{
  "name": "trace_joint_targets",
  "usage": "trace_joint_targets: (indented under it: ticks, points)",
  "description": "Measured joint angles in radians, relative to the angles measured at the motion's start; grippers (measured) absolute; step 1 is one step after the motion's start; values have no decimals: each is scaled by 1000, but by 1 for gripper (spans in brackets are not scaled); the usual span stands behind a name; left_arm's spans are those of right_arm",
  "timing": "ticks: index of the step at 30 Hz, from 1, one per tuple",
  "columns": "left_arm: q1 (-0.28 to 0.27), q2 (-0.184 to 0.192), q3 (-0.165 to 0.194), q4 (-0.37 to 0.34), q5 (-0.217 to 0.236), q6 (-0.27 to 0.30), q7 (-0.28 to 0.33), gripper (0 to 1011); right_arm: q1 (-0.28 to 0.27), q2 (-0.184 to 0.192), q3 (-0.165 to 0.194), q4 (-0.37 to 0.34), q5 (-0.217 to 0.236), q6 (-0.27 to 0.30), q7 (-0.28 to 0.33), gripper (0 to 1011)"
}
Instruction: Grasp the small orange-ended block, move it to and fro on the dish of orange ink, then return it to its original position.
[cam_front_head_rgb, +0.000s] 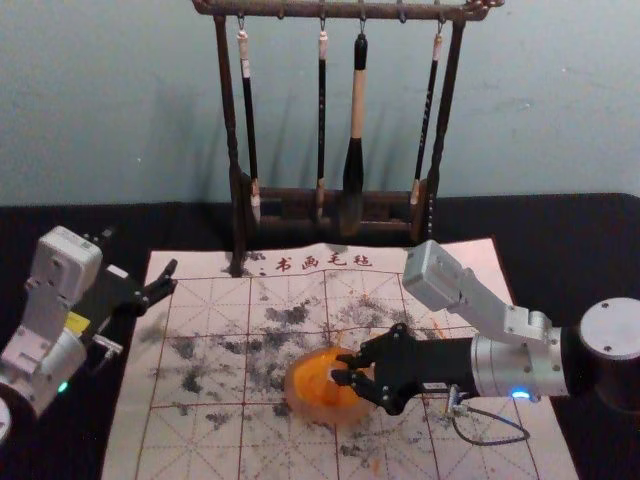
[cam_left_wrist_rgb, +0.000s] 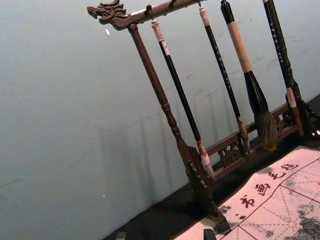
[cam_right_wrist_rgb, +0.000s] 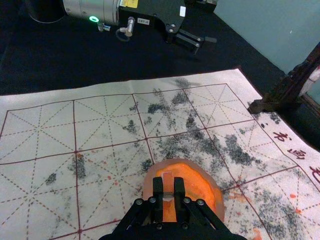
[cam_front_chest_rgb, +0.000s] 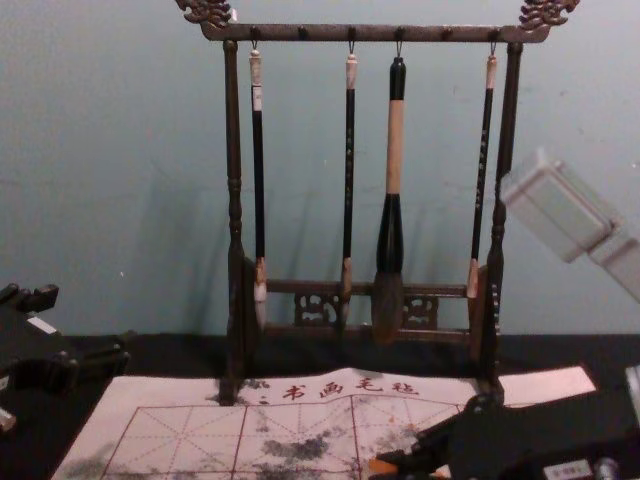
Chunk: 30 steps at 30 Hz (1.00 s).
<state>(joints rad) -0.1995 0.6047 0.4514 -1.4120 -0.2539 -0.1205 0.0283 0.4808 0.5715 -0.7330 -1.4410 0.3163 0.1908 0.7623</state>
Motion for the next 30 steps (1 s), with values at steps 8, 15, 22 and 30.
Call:
trace_joint_targets:
  ticks: [8, 15, 22, 30]
  points:
    - [0, 0, 0, 0, 0, 0, 0, 1001, 31, -28, -12, 38, -19, -3, -3, 101]
    - [0, 0, 0, 0, 0, 0, 0, 1001, 54, -49, -8, 78, -28, -9, -13, 101]
    - [0, 0, 0, 0, 0, 0, 0, 1001, 58, -50, 4, 94, -28, -13, -18, 101]
    - [0, 0, 0, 0, 0, 0, 0, 1001, 30, -24, 30, 66, -8, -13, -24, 101]
